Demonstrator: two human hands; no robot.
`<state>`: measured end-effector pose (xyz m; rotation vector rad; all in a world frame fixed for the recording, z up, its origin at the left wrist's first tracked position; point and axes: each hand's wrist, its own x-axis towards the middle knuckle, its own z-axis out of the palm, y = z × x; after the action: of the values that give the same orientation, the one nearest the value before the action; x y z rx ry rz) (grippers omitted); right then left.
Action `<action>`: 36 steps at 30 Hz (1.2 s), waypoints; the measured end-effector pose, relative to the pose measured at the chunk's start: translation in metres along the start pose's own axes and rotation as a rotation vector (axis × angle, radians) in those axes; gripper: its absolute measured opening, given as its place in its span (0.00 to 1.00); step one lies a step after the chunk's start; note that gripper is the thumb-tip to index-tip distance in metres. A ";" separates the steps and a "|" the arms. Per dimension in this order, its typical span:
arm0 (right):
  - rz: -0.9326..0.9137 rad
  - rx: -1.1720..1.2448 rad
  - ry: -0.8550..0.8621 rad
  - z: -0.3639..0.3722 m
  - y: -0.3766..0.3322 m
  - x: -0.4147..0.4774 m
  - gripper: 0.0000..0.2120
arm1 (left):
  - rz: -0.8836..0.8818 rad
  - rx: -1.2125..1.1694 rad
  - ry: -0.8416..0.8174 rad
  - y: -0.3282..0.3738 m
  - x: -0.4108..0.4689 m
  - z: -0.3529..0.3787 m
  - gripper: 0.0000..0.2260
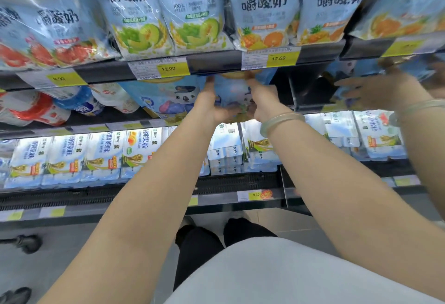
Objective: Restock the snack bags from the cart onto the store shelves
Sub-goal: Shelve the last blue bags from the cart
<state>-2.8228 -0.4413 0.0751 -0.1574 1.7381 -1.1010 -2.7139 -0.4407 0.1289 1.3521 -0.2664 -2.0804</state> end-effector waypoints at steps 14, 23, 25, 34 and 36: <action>0.113 0.112 0.046 0.007 -0.001 -0.032 0.27 | 0.023 -0.261 -0.038 0.006 0.046 -0.025 0.22; 0.062 0.260 0.073 0.012 0.000 -0.018 0.24 | 0.060 -0.363 -0.036 0.012 0.049 -0.026 0.20; 0.060 0.278 0.041 0.014 -0.002 -0.018 0.25 | 0.073 -0.375 0.019 0.010 0.052 -0.026 0.23; 0.145 0.316 -0.129 0.021 -0.005 -0.019 0.23 | 0.272 -0.209 0.607 0.013 0.048 -0.090 0.21; 0.160 0.364 -0.187 0.024 -0.007 -0.022 0.16 | 0.252 -0.156 0.525 0.024 0.049 -0.099 0.22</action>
<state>-2.7961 -0.4474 0.0941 0.1008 1.3361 -1.2216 -2.6308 -0.4727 0.0590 1.6155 -0.0433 -1.4488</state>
